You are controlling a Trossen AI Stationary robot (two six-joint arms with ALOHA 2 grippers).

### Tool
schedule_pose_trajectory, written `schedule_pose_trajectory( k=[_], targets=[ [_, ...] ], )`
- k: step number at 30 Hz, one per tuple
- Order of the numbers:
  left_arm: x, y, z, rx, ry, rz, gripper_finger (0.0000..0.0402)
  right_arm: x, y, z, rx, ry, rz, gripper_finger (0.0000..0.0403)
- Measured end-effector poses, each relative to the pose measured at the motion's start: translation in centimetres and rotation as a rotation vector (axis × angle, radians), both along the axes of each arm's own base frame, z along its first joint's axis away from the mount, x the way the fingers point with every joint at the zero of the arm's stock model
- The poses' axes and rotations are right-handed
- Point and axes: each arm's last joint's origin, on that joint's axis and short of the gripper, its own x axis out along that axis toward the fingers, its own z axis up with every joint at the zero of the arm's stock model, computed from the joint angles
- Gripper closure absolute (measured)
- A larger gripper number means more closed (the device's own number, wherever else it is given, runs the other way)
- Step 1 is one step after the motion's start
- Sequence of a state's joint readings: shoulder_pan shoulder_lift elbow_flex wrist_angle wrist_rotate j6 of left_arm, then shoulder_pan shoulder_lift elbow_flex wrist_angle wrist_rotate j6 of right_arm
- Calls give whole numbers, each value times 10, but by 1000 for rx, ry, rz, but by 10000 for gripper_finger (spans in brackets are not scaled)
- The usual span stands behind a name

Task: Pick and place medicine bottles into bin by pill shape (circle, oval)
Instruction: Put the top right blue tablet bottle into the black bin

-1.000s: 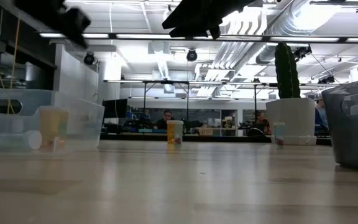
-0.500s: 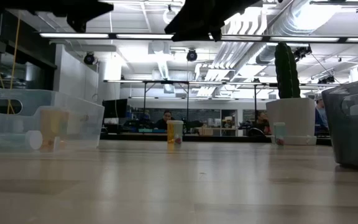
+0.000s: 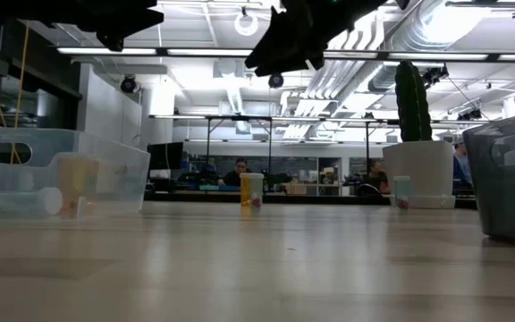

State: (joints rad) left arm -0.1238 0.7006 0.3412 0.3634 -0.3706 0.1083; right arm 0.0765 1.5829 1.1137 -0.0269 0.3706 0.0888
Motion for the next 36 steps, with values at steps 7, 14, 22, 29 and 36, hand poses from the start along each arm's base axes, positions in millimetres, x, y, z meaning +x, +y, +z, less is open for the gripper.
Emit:
schedule_pose_trajectory(
  k=[7, 14, 22, 29, 36],
  targets=[
    [0, 0, 0, 1, 0, 1, 213, 0, 0, 0, 13, -5, -8, 210],
    [0, 0, 0, 0, 1, 3, 213, 0, -3, 0, 48, -17, -36, 210],
    [0, 0, -1, 1, 6, 4, 213, 2, -11, -4, 104, -33, -113, 210],
    [0, 0, -1, -3, 5, 11, 213, 14, -33, -28, 125, -14, -261, 210],
    [0, 0, -1, -9, 4, 12, 213, 19, -69, -53, 209, -4, -437, 210]
  ],
)
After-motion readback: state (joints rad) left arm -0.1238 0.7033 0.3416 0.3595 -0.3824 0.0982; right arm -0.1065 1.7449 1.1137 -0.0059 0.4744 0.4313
